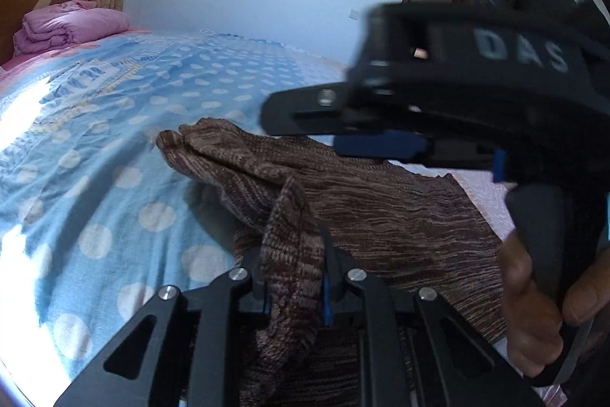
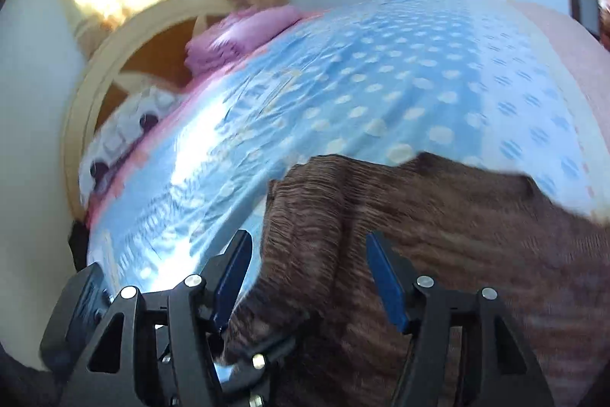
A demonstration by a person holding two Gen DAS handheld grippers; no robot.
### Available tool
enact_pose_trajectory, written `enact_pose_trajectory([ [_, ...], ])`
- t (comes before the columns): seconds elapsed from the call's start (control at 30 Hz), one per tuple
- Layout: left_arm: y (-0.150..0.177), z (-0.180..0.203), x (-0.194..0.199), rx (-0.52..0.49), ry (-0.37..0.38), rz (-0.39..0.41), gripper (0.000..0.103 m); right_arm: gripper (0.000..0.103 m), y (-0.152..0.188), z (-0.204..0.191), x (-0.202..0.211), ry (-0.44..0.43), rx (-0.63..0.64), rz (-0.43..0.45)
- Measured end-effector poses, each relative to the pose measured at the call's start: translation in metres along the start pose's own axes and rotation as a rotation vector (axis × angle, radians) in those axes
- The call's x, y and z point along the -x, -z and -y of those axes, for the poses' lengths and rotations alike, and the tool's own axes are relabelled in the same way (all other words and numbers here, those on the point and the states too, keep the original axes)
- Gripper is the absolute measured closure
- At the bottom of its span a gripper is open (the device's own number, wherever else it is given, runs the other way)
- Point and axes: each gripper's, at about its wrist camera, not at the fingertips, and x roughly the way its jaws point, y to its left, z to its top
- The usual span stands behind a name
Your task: Fold small clothes
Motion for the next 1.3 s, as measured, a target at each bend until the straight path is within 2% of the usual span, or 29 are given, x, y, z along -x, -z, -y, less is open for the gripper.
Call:
enact_pose_trajectory([
  [0.1, 0.001, -0.002, 0.001, 0.007, 0.001, 0.012, 0.084, 0.040, -0.012, -0.016, -0.031, -0.008, 0.110, -0.100],
  [0.2, 0.001, 0.000, -0.001, -0.012, -0.006, 0.015, 0.085, 0.040, -0.012, -0.027, -0.065, 0.048, 0.225, -0.205],
  [0.3, 0.004, 0.005, 0.001, -0.026, -0.005, 0.016, 0.085, 0.040, -0.012, -0.030, -0.085, 0.134, 0.304, -0.233],
  [0.37, 0.005, 0.006, 0.002, -0.027, -0.002, 0.014, 0.085, 0.040, -0.012, -0.029, -0.090, 0.158, 0.321, -0.238],
  [0.4, 0.006, 0.007, 0.002, -0.027, 0.001, 0.011, 0.085, 0.046, -0.012, -0.026, -0.088, 0.155, 0.319, -0.226],
  [0.43, 0.005, 0.006, 0.002, -0.024, 0.004, 0.011, 0.085, 0.068, -0.012, -0.024, -0.087, 0.166, 0.317, -0.217],
  [0.47, 0.005, 0.005, 0.002, -0.020, 0.007, 0.011, 0.085, 0.076, -0.012, -0.019, -0.085, 0.179, 0.301, -0.217],
  [0.53, 0.004, 0.002, 0.002, -0.010, 0.019, 0.006, 0.085, 0.079, -0.016, -0.004, -0.074, 0.154, 0.213, -0.177],
  [0.7, -0.003, 0.005, 0.006, -0.042, 0.036, 0.007, 0.085, 0.082, -0.015, 0.038, -0.037, 0.034, -0.043, -0.049],
  [0.77, -0.007, 0.015, 0.010, -0.079, 0.054, 0.013, 0.085, 0.083, -0.009, 0.058, -0.014, -0.027, -0.147, 0.016],
  [0.9, -0.018, 0.047, 0.015, -0.164, 0.107, 0.028, 0.085, 0.084, -0.003, 0.090, 0.024, -0.099, -0.269, 0.107],
  [1.07, -0.023, 0.104, 0.009, -0.277, 0.196, 0.022, 0.085, 0.086, 0.012, 0.137, 0.079, -0.088, -0.348, 0.181],
  [1.3, -0.002, 0.182, -0.026, -0.354, 0.316, -0.063, 0.085, 0.087, 0.069, 0.208, 0.126, -0.033, -0.483, 0.220],
])
